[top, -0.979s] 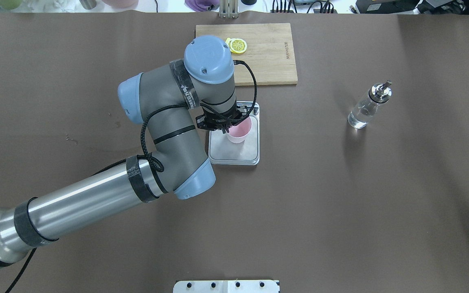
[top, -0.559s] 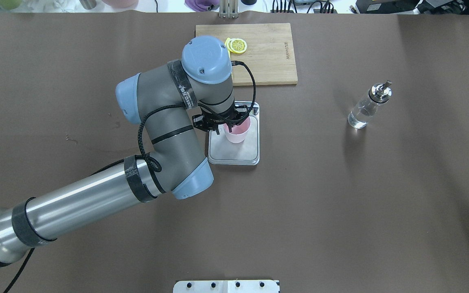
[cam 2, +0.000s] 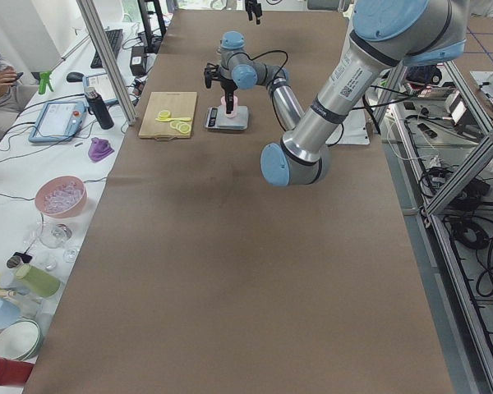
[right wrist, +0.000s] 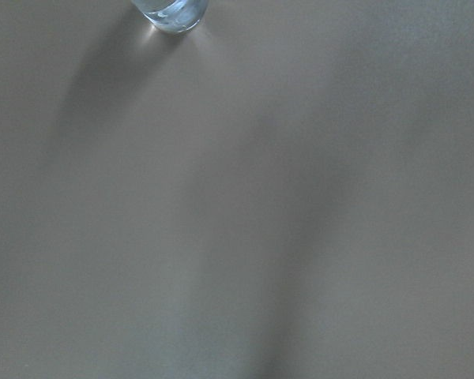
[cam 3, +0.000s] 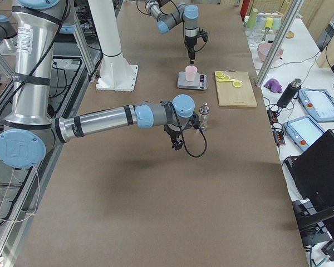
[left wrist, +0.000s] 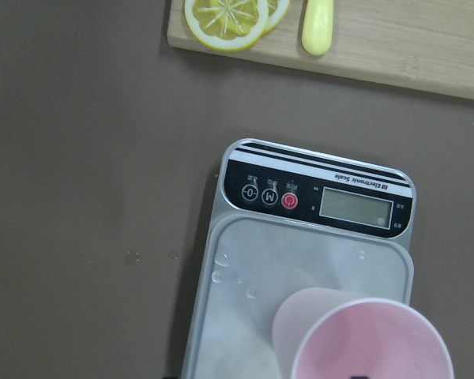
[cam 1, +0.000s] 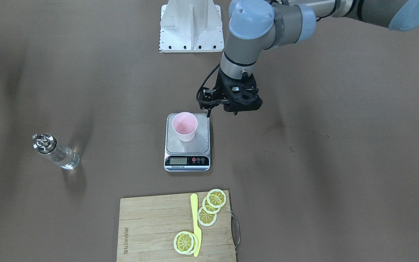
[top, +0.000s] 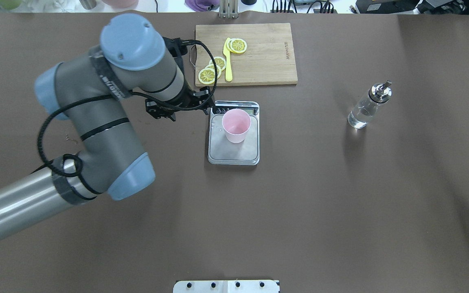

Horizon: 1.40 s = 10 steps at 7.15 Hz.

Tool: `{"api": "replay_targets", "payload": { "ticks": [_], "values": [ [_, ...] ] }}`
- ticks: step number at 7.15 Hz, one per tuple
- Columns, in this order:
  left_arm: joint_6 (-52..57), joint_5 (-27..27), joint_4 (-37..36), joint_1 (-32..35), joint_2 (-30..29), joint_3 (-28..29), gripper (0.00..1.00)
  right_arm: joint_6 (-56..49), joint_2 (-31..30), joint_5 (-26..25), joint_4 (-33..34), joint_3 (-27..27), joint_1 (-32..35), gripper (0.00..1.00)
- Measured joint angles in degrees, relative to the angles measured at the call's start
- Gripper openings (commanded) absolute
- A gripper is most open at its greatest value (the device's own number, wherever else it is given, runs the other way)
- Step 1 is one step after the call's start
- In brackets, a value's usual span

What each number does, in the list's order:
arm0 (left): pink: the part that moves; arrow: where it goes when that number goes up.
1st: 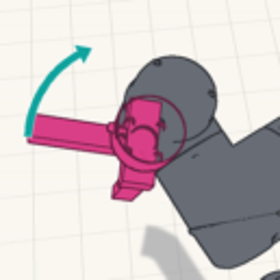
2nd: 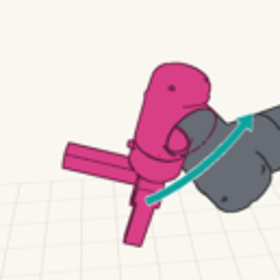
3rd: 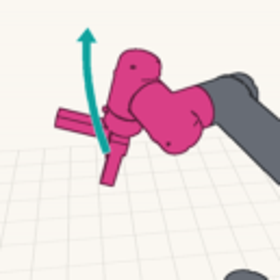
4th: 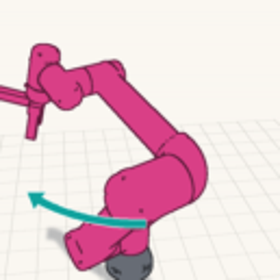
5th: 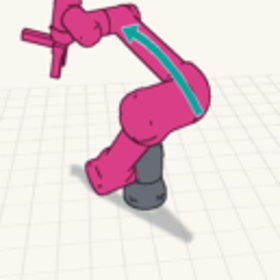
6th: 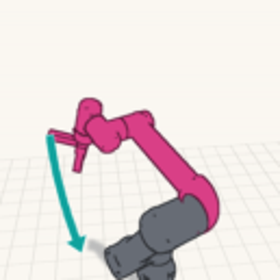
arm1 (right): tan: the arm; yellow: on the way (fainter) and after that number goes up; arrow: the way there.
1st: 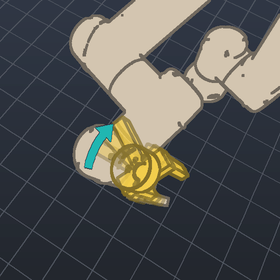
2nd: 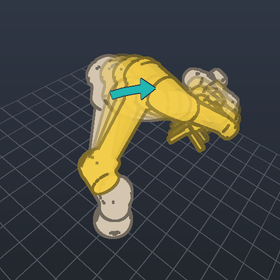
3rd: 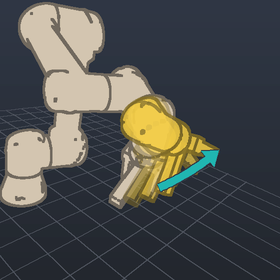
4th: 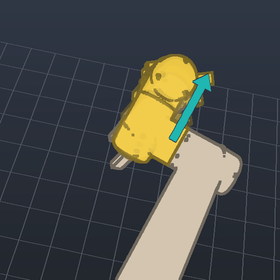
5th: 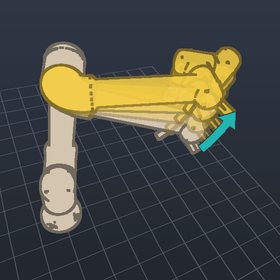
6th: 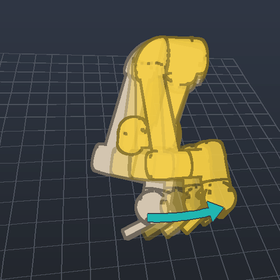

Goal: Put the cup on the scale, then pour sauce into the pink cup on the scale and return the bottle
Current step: 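Open the left gripper and lift away while the right arm moves toward the bottle, then move the right gripper down to the glass sauce dispenser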

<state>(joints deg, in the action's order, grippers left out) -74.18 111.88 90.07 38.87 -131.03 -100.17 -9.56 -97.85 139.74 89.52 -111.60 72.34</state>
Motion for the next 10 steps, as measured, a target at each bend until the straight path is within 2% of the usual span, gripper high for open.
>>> {"api": "replay_targets", "payload": {
  "ticks": [2, 4, 5, 6, 8, 9, 10],
  "values": [
    [0.58, 0.34, -0.06, 2.27, 5.72, -5.88, 0.87, 0.11, 0.64, -5.84, -12.77, 3.89, -1.87, 1.00],
    [0.94, 1.03, -0.05, 4.11, 9.56, -8.67, 0.87, 1.03, 0.90, -3.99, -25.47, 8.70, -2.68, 0.98],
    [2.14, 1.09, -0.01, 4.88, 12.43, -10.42, 0.87, 2.80, 1.36, -2.56, -29.33, 9.73, -2.92, 0.98],
    [3.87, 1.10, 0.03, 5.81, 14.87, -11.74, 0.87, 5.33, 2.72, -1.97, -31.14, 10.14, -3.83, 0.99],
    [5.98, 1.14, 0.10, 7.29, 17.12, -12.43, 0.87, 7.98, 9.26, -2.13, -32.22, 12.47, -7.79, 0.99],
    [6.34, 1.15, 0.09, 7.52, 17.36, -12.38, 0.87, 8.22, 11.22, -3.02, -33.59, 13.35, -8.59, 0.95],
    [6.45, 1.15, 0.05, 7.73, 17.43, -12.32, 0.94, 8.45, 11.62, -4.94, -36.54, 14.06, -8.85, 0.95]
  ]
}}
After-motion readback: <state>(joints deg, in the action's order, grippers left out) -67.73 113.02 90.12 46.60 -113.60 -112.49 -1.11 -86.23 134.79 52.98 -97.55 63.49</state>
